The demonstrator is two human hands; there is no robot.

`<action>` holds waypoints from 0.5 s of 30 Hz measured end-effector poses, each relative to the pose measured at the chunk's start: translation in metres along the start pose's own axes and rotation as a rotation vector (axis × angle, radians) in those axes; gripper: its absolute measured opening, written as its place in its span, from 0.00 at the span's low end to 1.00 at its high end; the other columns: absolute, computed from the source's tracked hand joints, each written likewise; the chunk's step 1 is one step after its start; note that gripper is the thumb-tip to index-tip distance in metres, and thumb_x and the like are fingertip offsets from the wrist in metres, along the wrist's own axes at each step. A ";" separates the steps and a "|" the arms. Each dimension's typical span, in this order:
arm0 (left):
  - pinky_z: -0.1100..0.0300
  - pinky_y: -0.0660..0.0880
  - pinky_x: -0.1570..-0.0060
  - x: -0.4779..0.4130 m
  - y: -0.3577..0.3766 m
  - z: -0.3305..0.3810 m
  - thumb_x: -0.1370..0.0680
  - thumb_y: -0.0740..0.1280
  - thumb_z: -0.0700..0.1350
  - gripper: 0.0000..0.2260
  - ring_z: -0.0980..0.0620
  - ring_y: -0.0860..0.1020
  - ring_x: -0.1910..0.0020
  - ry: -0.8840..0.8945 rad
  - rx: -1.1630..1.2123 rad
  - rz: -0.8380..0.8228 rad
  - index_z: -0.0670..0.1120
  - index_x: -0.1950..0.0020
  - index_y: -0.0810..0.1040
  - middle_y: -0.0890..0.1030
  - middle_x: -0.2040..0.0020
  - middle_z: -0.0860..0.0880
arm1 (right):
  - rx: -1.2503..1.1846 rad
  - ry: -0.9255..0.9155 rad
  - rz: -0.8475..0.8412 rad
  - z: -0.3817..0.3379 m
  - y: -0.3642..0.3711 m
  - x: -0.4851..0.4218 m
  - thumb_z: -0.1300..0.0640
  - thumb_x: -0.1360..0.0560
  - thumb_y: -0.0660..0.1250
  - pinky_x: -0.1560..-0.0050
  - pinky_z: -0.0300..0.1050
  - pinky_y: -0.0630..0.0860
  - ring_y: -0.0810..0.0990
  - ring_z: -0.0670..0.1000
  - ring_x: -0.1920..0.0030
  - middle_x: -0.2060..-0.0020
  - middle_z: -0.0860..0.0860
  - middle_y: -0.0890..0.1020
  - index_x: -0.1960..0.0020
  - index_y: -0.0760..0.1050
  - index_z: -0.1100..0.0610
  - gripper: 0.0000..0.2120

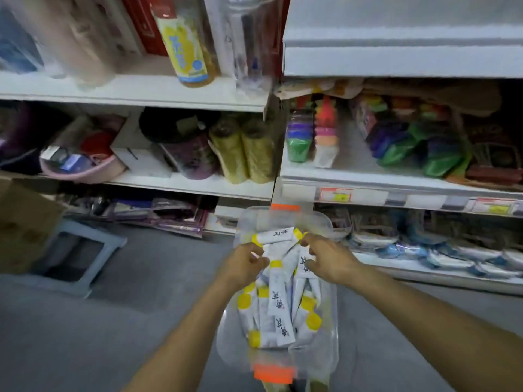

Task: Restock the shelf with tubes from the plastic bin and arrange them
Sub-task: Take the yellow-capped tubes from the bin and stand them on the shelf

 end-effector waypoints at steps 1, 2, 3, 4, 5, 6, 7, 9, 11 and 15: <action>0.57 0.75 0.54 -0.010 0.015 -0.017 0.25 0.71 0.48 0.06 0.42 0.82 0.53 -0.035 -0.010 -0.030 0.49 0.50 0.77 0.83 0.53 0.42 | 0.067 -0.015 -0.056 0.006 0.018 -0.010 0.57 0.23 0.62 0.45 0.50 0.74 0.74 0.57 0.38 0.37 0.55 0.74 0.33 0.66 0.54 0.19; 0.55 0.76 0.53 -0.018 0.028 -0.031 0.25 0.71 0.49 0.05 0.42 0.82 0.51 -0.070 -0.013 -0.059 0.51 0.52 0.77 0.84 0.51 0.43 | 0.134 -0.031 -0.106 0.010 0.033 -0.020 0.58 0.23 0.61 0.45 0.51 0.74 0.73 0.58 0.38 0.37 0.56 0.74 0.33 0.67 0.55 0.18; 0.55 0.76 0.54 -0.028 0.041 -0.044 0.26 0.71 0.50 0.06 0.42 0.82 0.50 -0.104 0.001 -0.081 0.52 0.52 0.77 0.84 0.50 0.44 | 0.205 -0.047 -0.129 0.017 0.047 -0.031 0.60 0.23 0.60 0.46 0.51 0.75 0.73 0.58 0.38 0.38 0.56 0.74 0.34 0.68 0.55 0.17; 0.56 0.75 0.55 -0.038 0.053 -0.056 0.26 0.71 0.51 0.07 0.42 0.82 0.49 -0.146 0.022 -0.095 0.51 0.51 0.77 0.83 0.49 0.44 | 0.279 -0.059 -0.146 0.022 0.059 -0.043 0.62 0.23 0.60 0.48 0.51 0.74 0.72 0.58 0.38 0.38 0.56 0.74 0.35 0.69 0.56 0.17; 0.56 0.75 0.55 -0.046 0.064 -0.064 0.26 0.71 0.52 0.10 0.42 0.81 0.47 -0.180 0.043 -0.094 0.50 0.49 0.78 0.83 0.47 0.44 | 0.355 -0.076 -0.155 0.026 0.068 -0.055 0.63 0.23 0.60 0.50 0.50 0.74 0.71 0.58 0.38 0.39 0.56 0.73 0.35 0.70 0.56 0.17; 0.55 0.77 0.51 -0.055 0.074 -0.072 0.26 0.71 0.52 0.12 0.43 0.81 0.46 -0.211 0.050 -0.087 0.49 0.46 0.78 0.82 0.45 0.44 | 0.436 -0.085 -0.167 0.027 0.076 -0.066 0.65 0.24 0.60 0.51 0.50 0.72 0.70 0.58 0.37 0.39 0.56 0.73 0.36 0.70 0.58 0.17; 0.54 0.77 0.46 -0.064 0.084 -0.079 0.26 0.70 0.52 0.16 0.44 0.79 0.43 -0.232 0.049 -0.082 0.48 0.41 0.77 0.80 0.42 0.44 | 0.519 -0.100 -0.169 0.031 0.085 -0.077 0.65 0.24 0.60 0.52 0.49 0.71 0.69 0.58 0.35 0.38 0.56 0.72 0.36 0.71 0.58 0.16; 0.56 0.71 0.41 -0.078 0.102 -0.087 0.24 0.68 0.52 0.22 0.43 0.75 0.37 -0.260 0.016 -0.064 0.44 0.34 0.71 0.77 0.36 0.42 | 0.654 -0.151 -0.178 0.035 0.099 -0.097 0.65 0.24 0.60 0.48 0.48 0.69 0.68 0.58 0.33 0.37 0.56 0.73 0.37 0.72 0.59 0.16; 0.55 0.69 0.43 -0.092 0.117 -0.094 0.23 0.67 0.53 0.25 0.42 0.73 0.36 -0.275 0.020 -0.009 0.41 0.32 0.65 0.75 0.35 0.40 | 0.818 -0.231 -0.165 0.040 0.112 -0.115 0.60 0.26 0.66 0.39 0.52 0.69 0.71 0.58 0.35 0.41 0.54 0.77 0.41 0.77 0.56 0.13; 0.50 0.71 0.42 -0.113 0.138 -0.097 0.25 0.69 0.55 0.31 0.39 0.74 0.36 -0.289 0.057 0.076 0.37 0.33 0.63 0.75 0.37 0.38 | 0.975 -0.261 -0.236 0.051 0.126 -0.140 0.52 0.33 0.75 0.37 0.56 0.70 0.75 0.56 0.39 0.46 0.51 0.80 0.49 0.82 0.49 0.13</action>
Point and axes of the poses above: each hand's wrist, its own x-axis away from the middle knuckle, its own y-axis out of the palm, z = x × y, the point moved 6 cm from there along -x, towards the middle knuckle
